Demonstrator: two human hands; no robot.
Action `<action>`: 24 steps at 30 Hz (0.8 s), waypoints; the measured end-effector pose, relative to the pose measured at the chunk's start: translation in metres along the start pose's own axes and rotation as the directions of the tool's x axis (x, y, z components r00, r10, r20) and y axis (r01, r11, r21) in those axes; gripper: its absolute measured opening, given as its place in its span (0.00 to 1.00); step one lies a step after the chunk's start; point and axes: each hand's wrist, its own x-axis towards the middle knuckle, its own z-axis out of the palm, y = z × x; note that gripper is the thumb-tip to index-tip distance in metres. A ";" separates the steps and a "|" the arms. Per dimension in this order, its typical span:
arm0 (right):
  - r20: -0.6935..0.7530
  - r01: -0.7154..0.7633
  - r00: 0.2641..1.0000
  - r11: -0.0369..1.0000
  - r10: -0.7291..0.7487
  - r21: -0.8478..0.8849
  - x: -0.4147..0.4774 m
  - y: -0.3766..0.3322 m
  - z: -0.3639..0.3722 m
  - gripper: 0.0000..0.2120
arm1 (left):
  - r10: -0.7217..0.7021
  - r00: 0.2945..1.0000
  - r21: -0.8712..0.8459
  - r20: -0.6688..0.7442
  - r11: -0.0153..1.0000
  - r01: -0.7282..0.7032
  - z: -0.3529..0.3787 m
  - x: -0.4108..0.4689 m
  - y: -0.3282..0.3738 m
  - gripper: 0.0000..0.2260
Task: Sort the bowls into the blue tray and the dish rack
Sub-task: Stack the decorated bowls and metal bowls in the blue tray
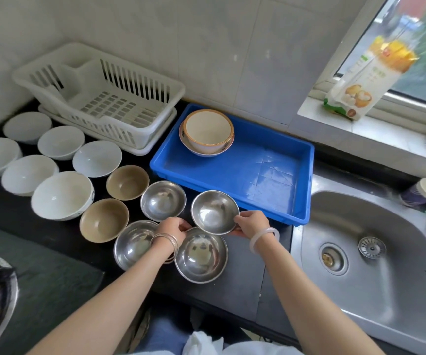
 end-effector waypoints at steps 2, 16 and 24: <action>-0.024 0.045 0.999 0.999 -0.045 -0.014 -0.003 0.002 -0.005 0.09 | -0.010 1.000 -0.062 -0.022 0.998 0.008 0.002 0.004 0.002 0.08; -0.171 0.131 0.971 0.969 -0.168 -0.207 -0.019 0.030 -0.008 0.06 | -0.186 0.978 -0.678 0.090 0.708 0.198 0.015 0.008 0.008 0.07; -0.209 0.128 0.965 0.981 -0.157 -0.143 -0.017 0.046 0.000 0.02 | -0.131 0.981 -0.606 0.144 0.772 0.192 0.019 0.007 0.004 0.11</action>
